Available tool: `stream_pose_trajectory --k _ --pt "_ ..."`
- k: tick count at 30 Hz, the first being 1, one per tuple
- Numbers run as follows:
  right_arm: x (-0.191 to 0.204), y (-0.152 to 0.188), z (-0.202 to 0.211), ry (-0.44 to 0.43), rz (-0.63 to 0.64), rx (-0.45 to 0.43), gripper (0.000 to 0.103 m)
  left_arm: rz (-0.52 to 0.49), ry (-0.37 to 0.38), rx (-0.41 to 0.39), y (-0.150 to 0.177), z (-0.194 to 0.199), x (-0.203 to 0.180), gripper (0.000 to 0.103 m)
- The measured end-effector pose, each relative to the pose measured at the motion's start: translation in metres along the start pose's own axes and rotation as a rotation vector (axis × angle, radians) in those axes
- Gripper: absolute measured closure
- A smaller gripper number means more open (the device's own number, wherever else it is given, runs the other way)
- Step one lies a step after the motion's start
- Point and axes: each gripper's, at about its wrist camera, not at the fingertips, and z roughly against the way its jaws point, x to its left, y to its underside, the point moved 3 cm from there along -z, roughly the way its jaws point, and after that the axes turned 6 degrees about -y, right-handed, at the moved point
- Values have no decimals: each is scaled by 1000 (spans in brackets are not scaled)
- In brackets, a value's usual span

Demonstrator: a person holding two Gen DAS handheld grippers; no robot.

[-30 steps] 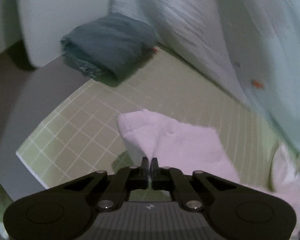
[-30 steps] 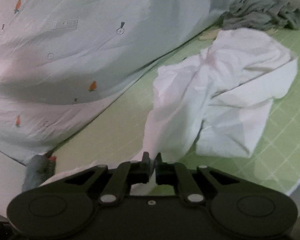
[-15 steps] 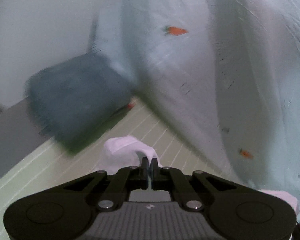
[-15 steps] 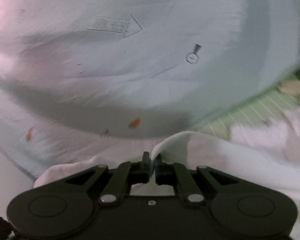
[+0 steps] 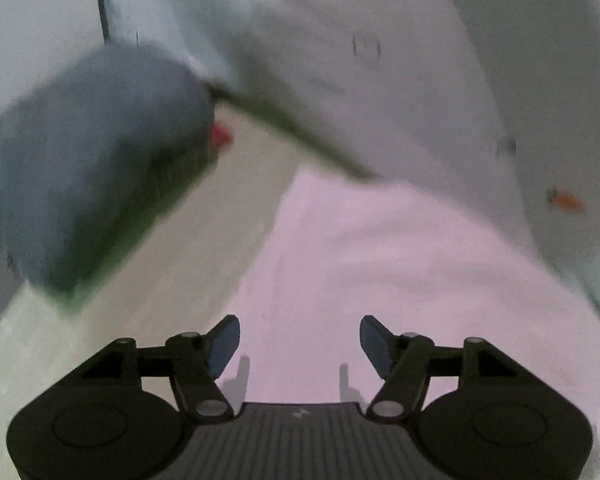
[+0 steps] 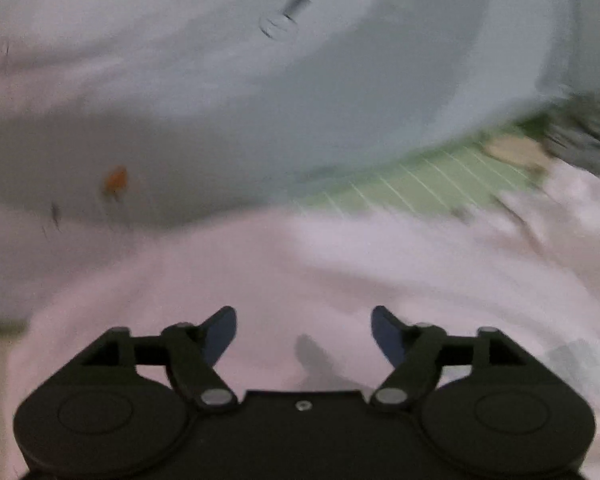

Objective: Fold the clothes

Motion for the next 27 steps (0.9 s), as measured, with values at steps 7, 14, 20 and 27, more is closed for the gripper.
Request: stream_pose_trajectory --k 7,14,20,27 --pt "-38 87 52 156 161 92 13 -84 63 25 52 46 -18 25" --pt "-88 125 74 271 203 111 24 -149 127 -44 91 110 -28 21" --pt "-127 131 92 296 102 75 18 -171 118 -56 126 139 -12 21" --pt "-153 138 92 153 -124 79 32 -137 99 -86 137 162 18 21"
